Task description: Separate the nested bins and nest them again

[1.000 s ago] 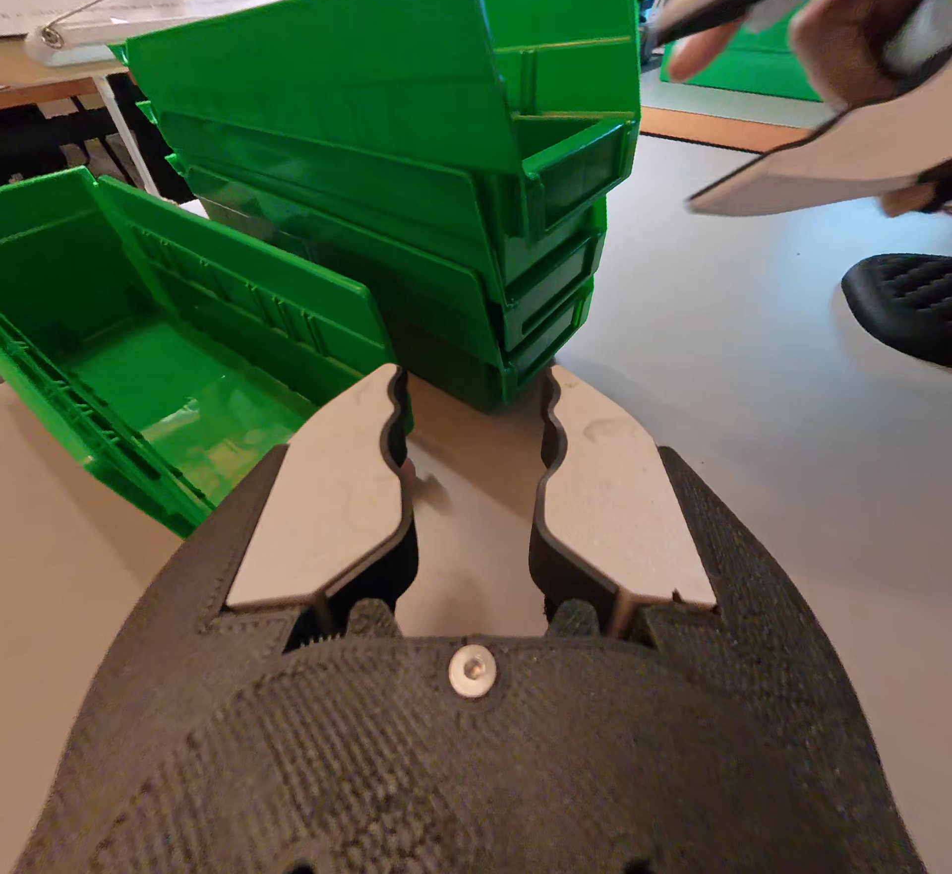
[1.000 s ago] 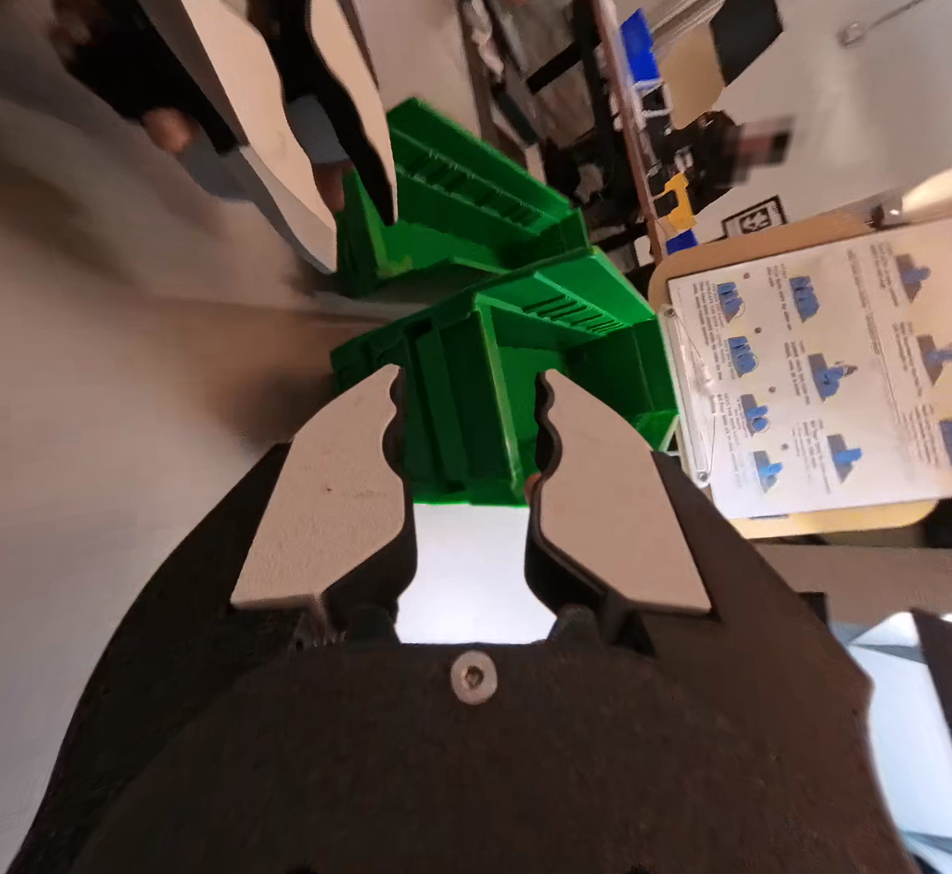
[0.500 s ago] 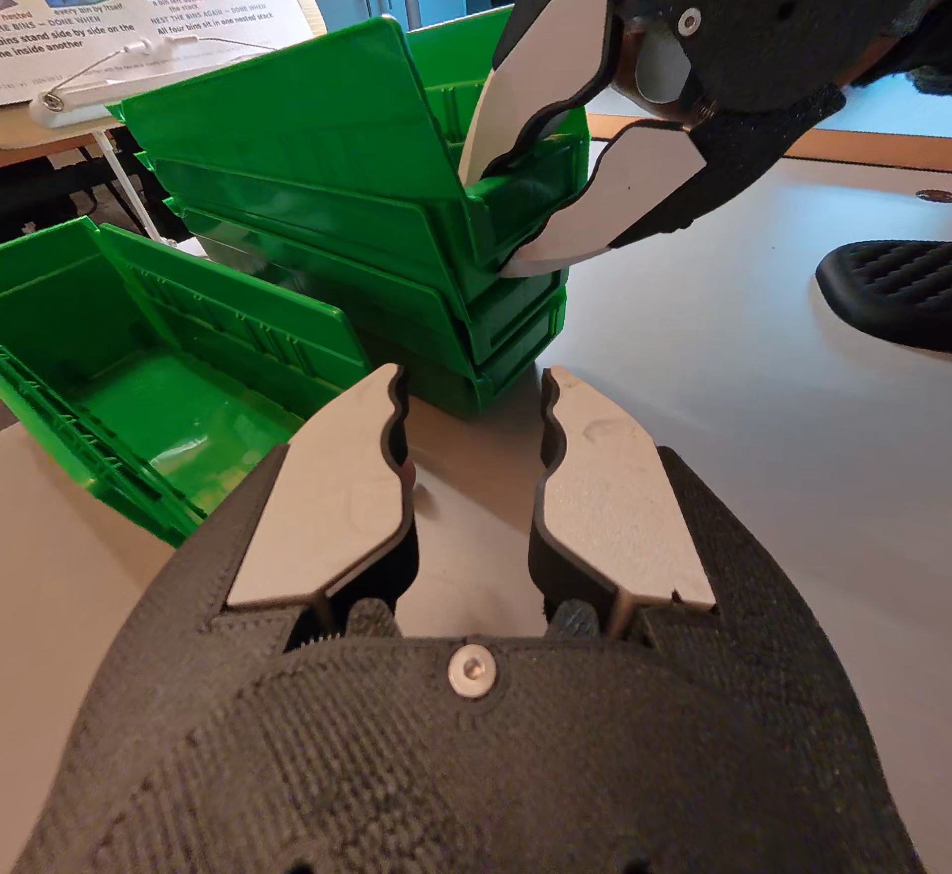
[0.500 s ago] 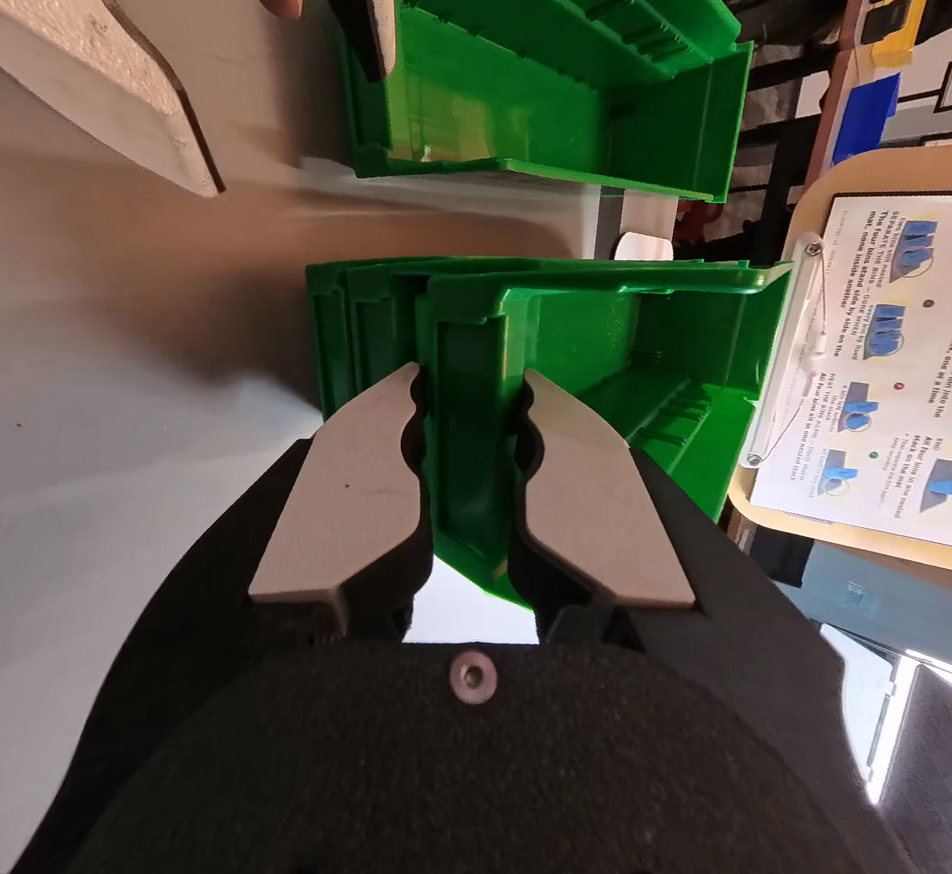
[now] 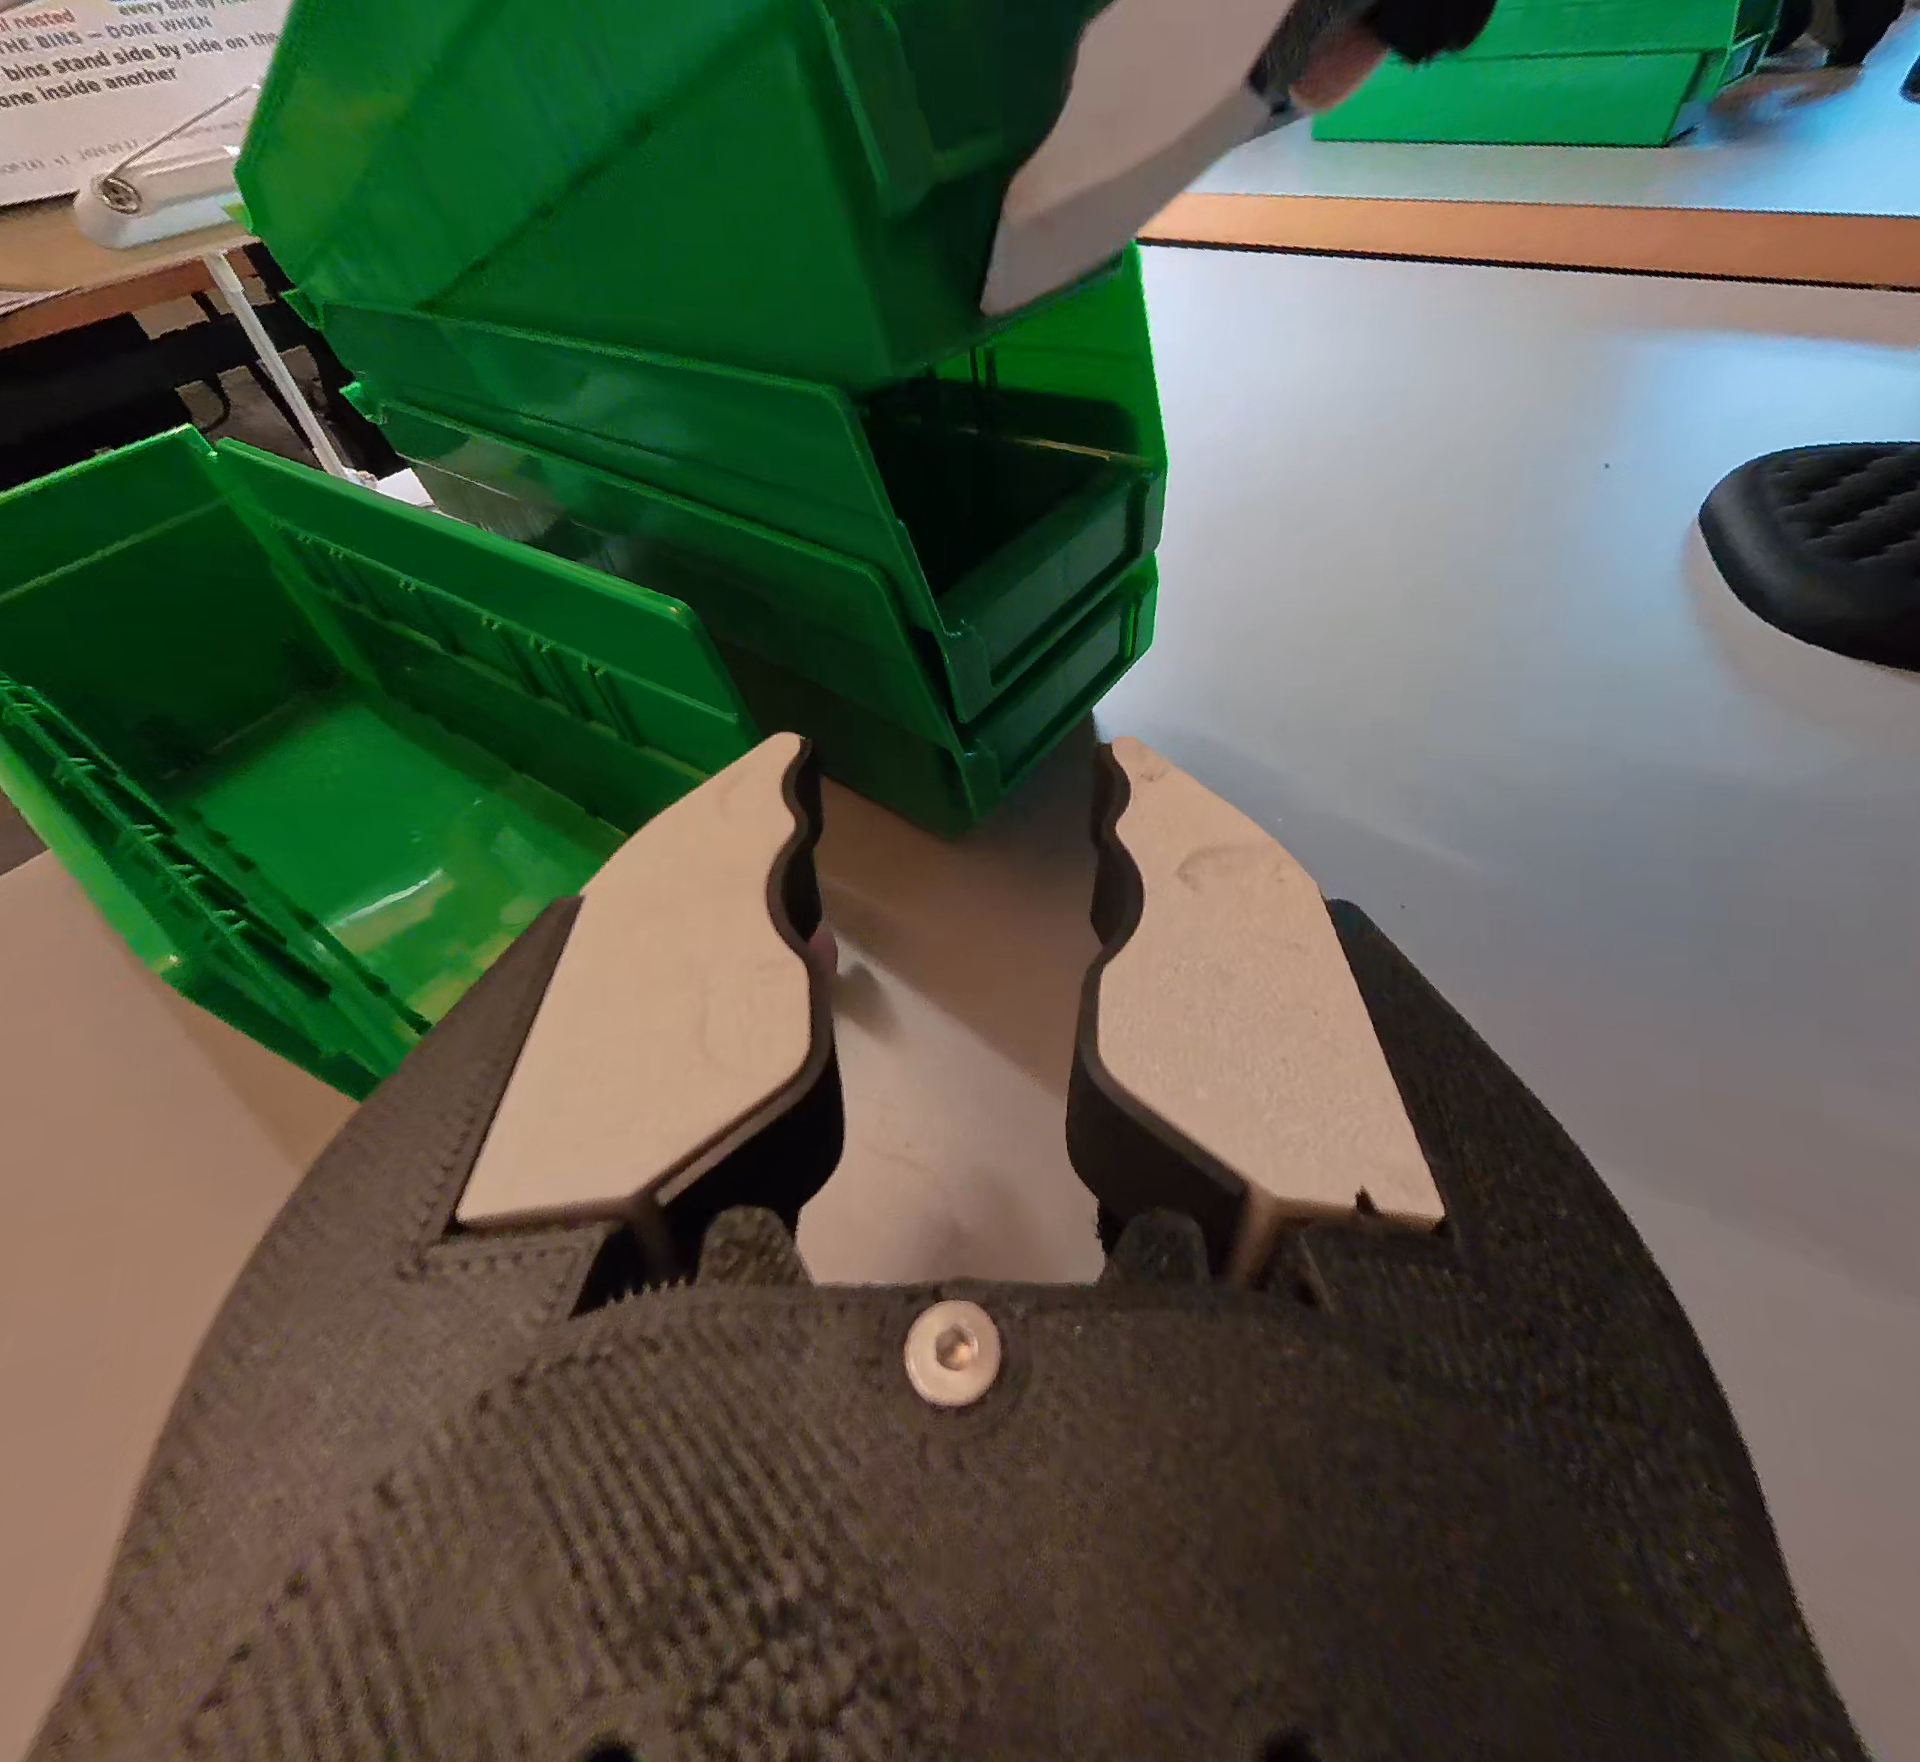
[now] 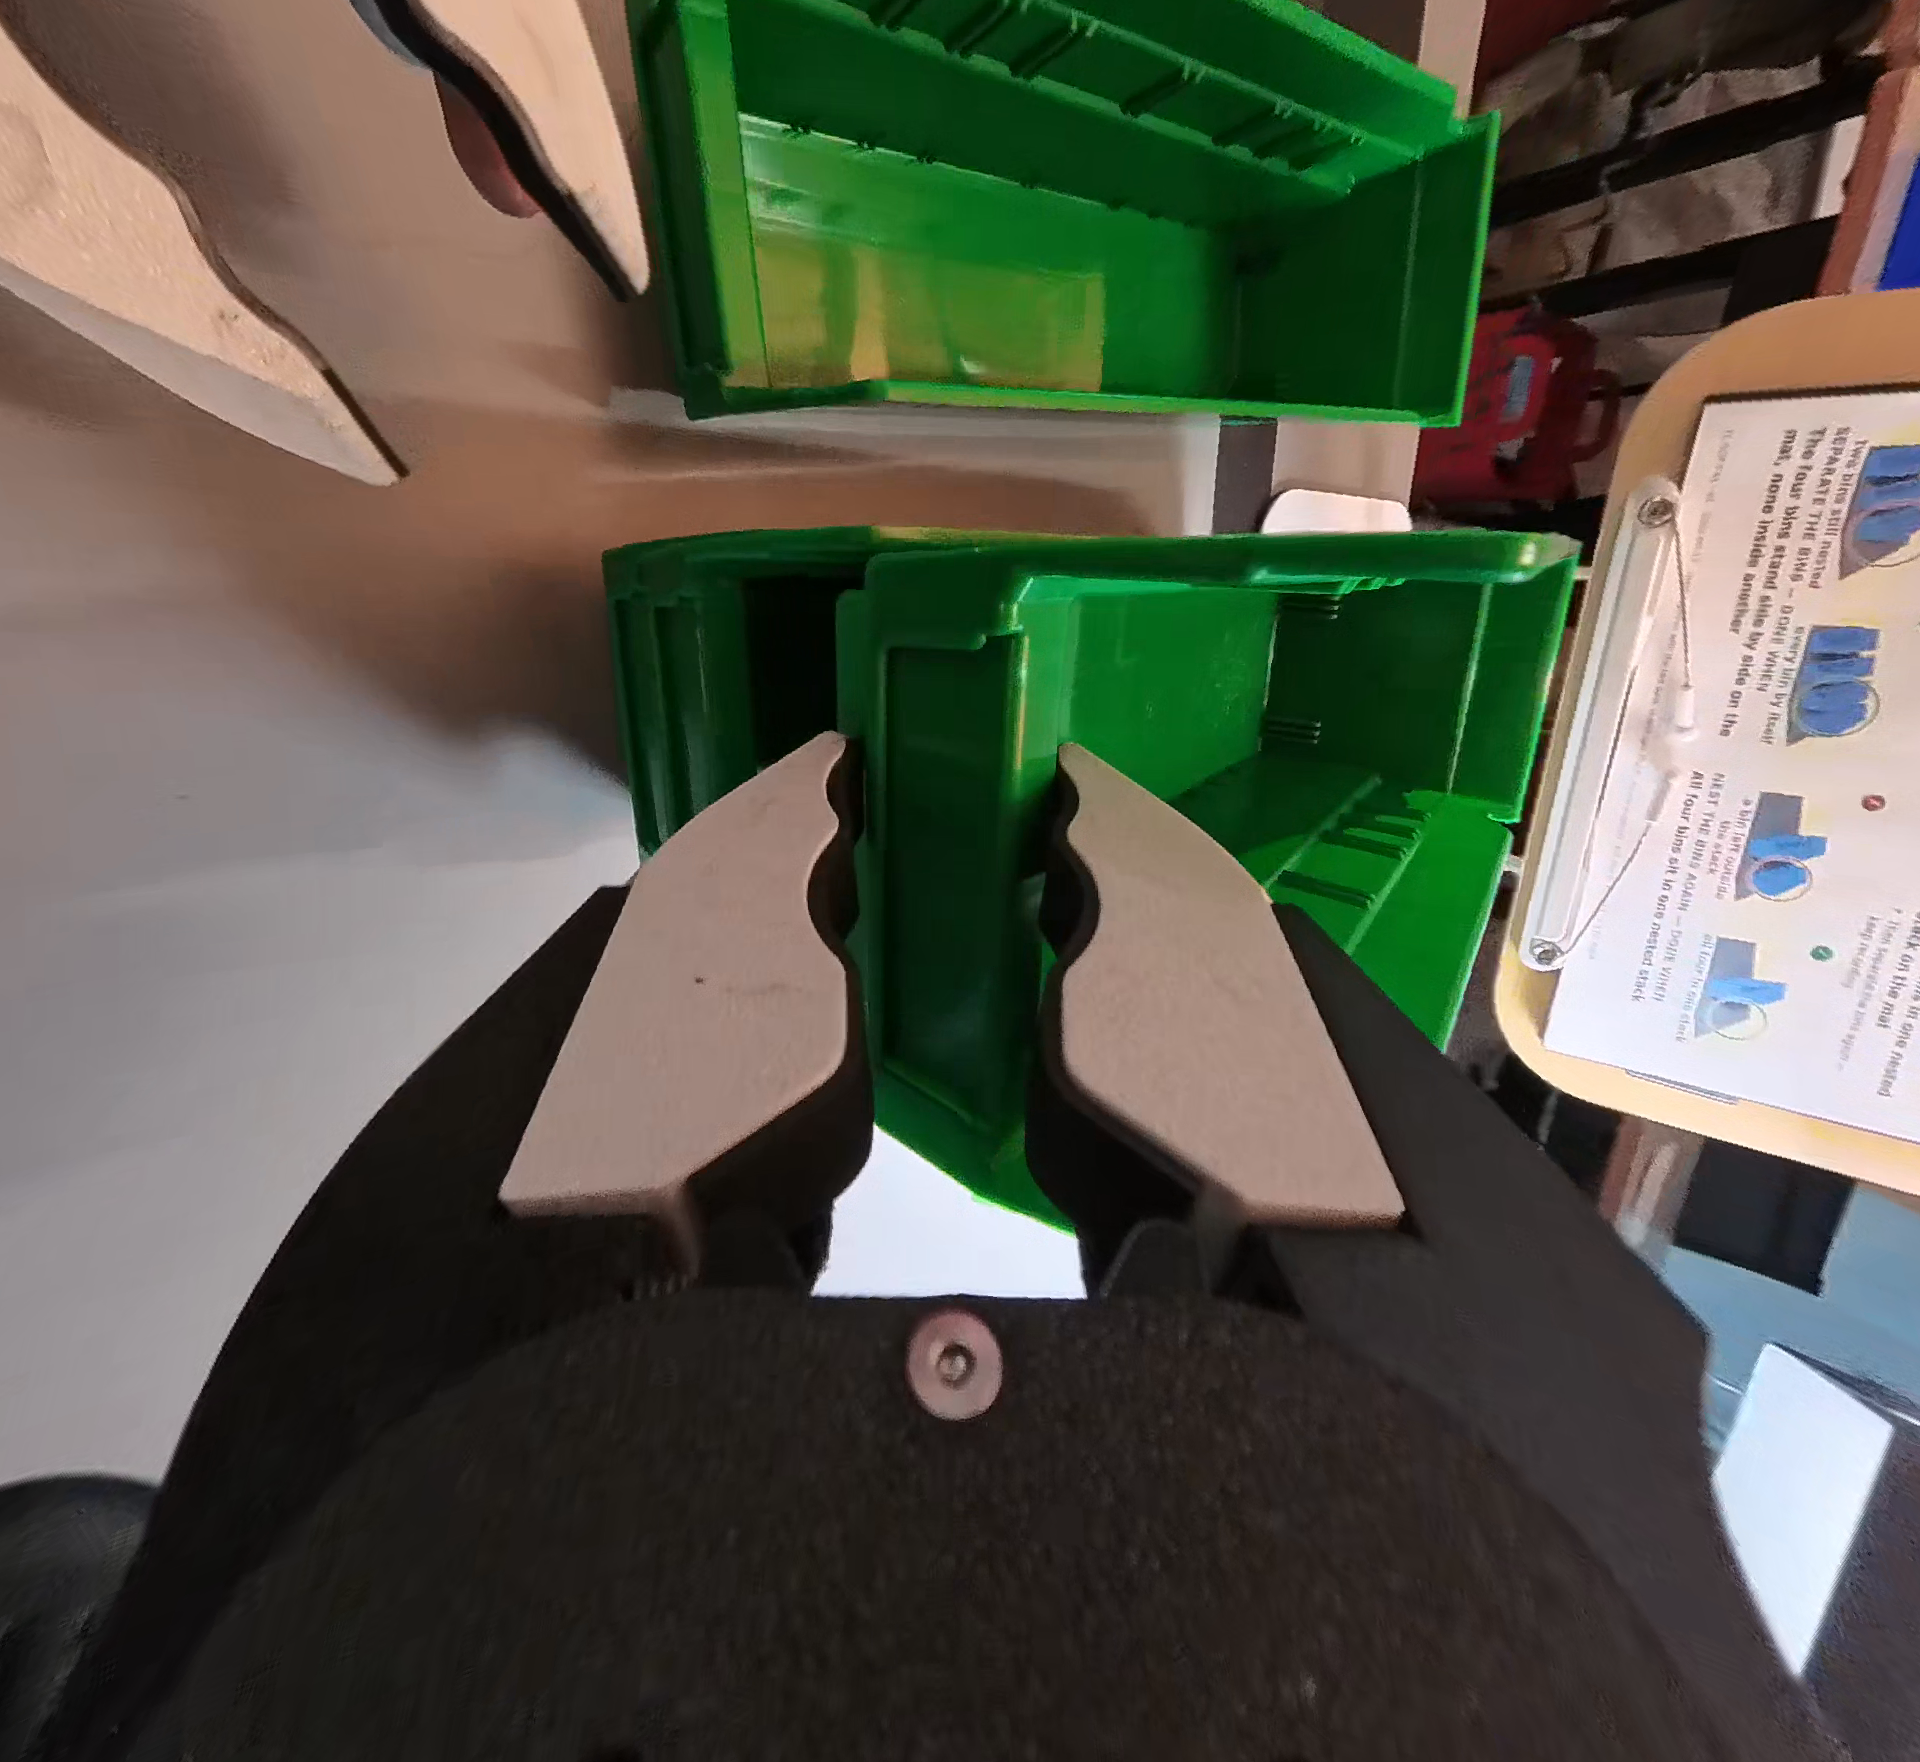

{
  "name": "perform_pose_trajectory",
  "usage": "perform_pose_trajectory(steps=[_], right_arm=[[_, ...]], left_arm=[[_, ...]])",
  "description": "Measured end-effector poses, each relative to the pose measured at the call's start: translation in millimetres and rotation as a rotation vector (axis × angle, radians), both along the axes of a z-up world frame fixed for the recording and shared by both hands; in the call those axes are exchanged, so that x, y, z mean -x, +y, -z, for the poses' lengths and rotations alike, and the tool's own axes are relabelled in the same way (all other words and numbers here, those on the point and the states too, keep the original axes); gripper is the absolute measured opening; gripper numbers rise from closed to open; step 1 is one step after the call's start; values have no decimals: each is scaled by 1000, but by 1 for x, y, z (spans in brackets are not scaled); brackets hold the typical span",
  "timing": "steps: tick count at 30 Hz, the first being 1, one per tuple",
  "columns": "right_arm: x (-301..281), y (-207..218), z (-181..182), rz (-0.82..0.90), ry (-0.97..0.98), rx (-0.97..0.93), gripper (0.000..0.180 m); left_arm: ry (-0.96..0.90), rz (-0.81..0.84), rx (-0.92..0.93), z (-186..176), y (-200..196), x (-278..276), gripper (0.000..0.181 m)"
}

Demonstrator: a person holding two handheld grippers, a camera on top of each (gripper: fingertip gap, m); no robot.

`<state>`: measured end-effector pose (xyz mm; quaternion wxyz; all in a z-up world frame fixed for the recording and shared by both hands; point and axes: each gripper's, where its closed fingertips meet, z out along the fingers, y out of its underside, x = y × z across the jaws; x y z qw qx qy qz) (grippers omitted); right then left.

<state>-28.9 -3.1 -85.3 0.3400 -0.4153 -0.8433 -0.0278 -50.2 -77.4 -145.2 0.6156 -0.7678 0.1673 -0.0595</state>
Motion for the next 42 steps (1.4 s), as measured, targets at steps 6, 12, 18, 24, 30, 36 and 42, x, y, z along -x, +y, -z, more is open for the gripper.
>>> perform_pose_trajectory(steps=[6,12,18,24,30,36,42], right_arm=[[3,4,-30,11,-17,37,33],[6,27,-85,31,125,-163,30],[-35,48,-101,80,164,-189,30],[-106,81,-23,160,85,-155,30],[-170,112,68,245,2,-129,30],[-194,126,105,234,14,-151,30],[-205,135,129,197,-67,-242,40]], left_arm=[[6,-7,-18,-5,-1,2,50],[2,-6,-30,-8,-2,2,50],[9,-12,-47,-12,-3,3,49],[16,-27,-37,-8,-1,5,50],[11,-40,-16,-2,2,8,49],[14,-47,0,3,4,9,49],[20,-55,-3,3,4,10,49]])
